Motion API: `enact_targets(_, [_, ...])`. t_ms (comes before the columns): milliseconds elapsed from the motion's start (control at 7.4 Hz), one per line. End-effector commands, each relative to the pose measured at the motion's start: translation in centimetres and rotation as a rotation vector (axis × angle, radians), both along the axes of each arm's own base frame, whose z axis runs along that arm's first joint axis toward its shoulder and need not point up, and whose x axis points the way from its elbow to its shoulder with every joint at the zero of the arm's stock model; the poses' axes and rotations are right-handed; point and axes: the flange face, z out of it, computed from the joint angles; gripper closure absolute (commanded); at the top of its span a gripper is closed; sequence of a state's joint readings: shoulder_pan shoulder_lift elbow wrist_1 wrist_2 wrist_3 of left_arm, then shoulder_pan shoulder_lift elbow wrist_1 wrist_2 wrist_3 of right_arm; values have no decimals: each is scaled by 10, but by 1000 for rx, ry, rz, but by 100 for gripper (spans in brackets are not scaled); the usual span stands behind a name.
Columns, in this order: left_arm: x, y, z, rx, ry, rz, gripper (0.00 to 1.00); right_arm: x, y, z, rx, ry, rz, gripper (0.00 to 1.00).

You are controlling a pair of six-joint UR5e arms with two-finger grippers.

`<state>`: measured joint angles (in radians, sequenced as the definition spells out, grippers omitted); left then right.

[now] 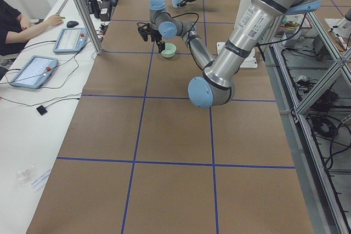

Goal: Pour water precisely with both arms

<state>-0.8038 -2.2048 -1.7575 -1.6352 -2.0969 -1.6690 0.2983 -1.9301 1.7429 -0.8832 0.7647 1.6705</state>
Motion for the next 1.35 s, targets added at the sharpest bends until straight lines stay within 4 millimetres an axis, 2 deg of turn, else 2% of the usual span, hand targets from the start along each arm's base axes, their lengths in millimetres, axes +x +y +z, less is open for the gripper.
enact_targets(0, [0,0,1,-1,-1,0,0,1,-9,0,5,26,-3,0])
enact_targets(945, [2,-1,4,-6,-5,2,0,8,-16,6,0,43,6,0])
enact_targets(1080, [1,-1,5,-7,-6,0,0,-1,-22,-2,9,34,3,0])
enact_targets(1215, [1,-1,5,-7,-6,0,0,-6,-24,0,9,34,5,0])
